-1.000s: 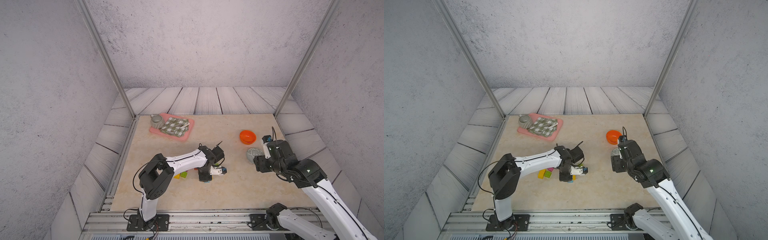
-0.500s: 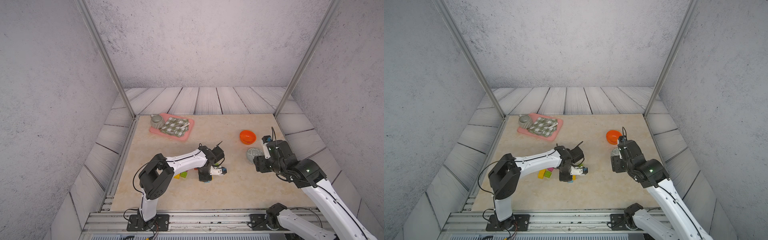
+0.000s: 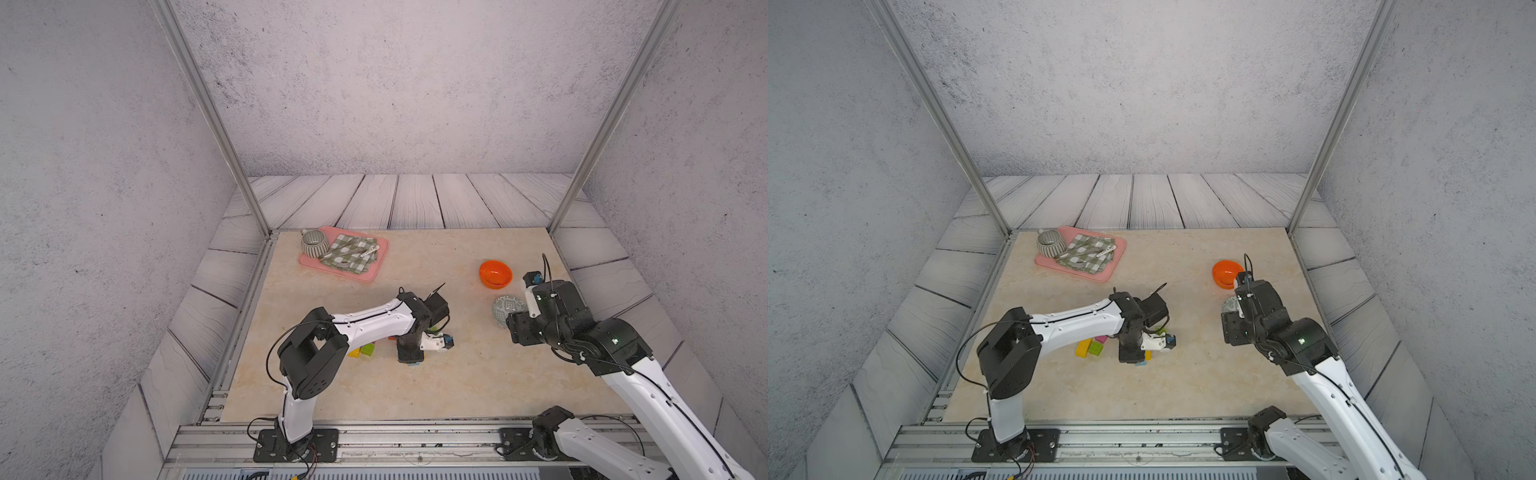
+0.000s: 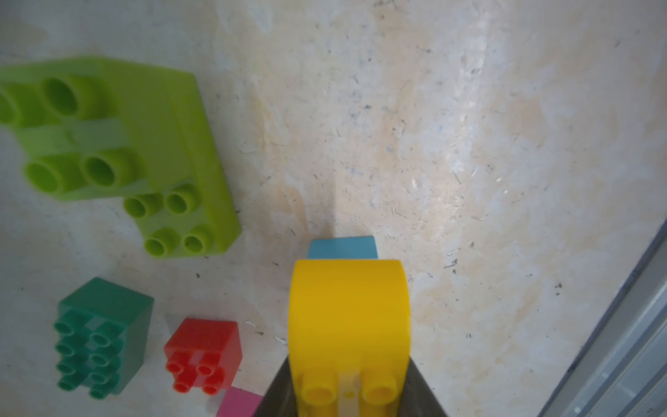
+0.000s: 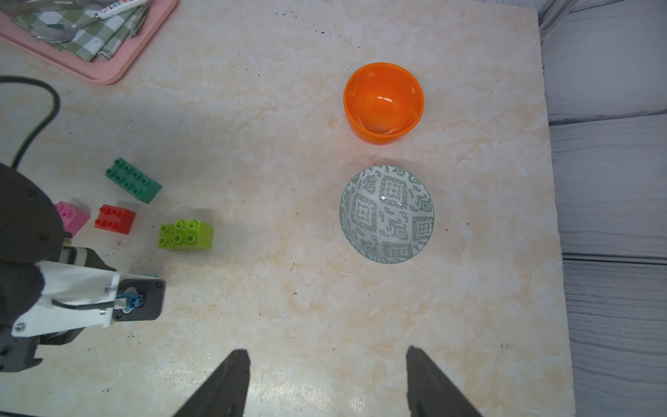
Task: Assemble the letter s with lego
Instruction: Assemble the lego brick with the lego brick.
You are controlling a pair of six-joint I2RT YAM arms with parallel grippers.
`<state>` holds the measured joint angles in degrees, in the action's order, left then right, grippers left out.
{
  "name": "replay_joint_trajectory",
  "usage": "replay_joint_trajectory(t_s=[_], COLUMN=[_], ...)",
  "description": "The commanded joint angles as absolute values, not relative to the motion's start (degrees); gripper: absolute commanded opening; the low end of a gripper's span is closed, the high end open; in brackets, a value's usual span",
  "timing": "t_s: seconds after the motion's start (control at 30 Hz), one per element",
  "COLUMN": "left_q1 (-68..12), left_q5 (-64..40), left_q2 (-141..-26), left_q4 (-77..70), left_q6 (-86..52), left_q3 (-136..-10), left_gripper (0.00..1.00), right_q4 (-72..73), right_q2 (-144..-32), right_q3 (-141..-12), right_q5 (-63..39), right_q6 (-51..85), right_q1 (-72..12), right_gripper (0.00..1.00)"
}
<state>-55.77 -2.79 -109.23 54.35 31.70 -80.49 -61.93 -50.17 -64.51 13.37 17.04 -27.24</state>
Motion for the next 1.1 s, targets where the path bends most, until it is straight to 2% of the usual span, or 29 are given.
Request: replay_joint_trajectory(t_s=[0.0,0.57,1.07], left_q1=[-55.9,-57.64,-56.97], left_q5=[-2.38,-1.66,-2.11], left_q2=[-111.24,-110.79,-112.28], left_q4=[54.19,51.05,56.35], left_q6=[31.6,28.23,32.07], left_q3=[-79.43,-75.86,-79.18], left_gripper=[0.06,0.05,0.05], right_q4=[-61.52,-61.08,-61.35], right_q2=[-50.27,-50.45,-50.18], right_q3=[-63.91,-63.55,-63.64], right_q5=[12.62,12.15,12.32], right_q6=[17.29,17.29,17.41], right_q1=[-27.03,-27.07,-27.11], right_gripper=[0.72,0.72,0.72])
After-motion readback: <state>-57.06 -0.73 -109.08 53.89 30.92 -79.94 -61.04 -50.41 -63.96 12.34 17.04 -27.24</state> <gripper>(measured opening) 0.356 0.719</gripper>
